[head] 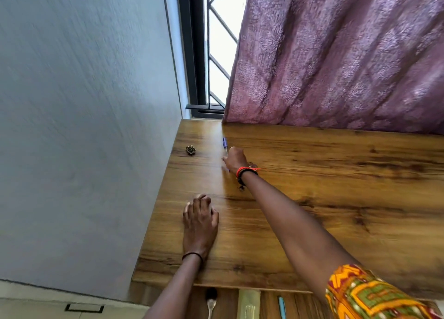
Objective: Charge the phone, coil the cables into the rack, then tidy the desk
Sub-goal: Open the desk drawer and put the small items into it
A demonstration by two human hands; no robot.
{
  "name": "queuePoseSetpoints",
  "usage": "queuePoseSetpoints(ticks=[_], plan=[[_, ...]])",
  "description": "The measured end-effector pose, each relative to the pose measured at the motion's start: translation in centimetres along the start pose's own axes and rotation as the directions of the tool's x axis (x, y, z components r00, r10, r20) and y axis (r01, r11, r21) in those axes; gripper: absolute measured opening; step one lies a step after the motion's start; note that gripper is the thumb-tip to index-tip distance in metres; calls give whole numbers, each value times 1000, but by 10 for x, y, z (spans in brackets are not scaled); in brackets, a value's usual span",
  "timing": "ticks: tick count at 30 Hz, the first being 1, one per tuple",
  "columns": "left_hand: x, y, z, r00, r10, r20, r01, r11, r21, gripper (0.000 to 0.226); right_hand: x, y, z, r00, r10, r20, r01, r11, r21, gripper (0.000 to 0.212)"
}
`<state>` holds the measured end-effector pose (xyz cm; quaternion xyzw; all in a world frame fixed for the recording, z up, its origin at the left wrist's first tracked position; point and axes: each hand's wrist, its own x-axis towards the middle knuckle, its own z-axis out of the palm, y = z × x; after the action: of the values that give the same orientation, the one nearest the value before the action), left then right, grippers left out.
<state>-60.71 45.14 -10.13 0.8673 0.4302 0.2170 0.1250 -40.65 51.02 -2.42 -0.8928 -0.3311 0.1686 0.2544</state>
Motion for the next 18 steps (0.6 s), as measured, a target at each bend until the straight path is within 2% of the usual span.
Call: queuePoseSetpoints(ticks=[5, 10, 14, 16, 18], plan=[[0, -1, 0, 1000, 3, 11, -3, 1000, 1, 27, 0, 2, 15, 999, -24, -28, 22, 998, -54, 22], [0, 2, -5, 1000, -3, 2, 3, 1000, -23, 26, -11, 3, 2, 999, 16, 43, -18, 999, 51, 16], [1, 2, -6, 1000, 0, 7, 1, 998, -58, 24, -43, 14, -11, 996, 52, 78, -71, 963, 261, 24], [1, 2, -6, 1000, -2, 21, 4, 996, -85, 24, -72, 22, -23, 989, 48, 143, -108, 887, 448, 18], [0, 2, -6, 1000, 3, 17, -2, 996, -89, 24, -107, 34, -42, 987, 13, 160, -98, 835, 541, 22]])
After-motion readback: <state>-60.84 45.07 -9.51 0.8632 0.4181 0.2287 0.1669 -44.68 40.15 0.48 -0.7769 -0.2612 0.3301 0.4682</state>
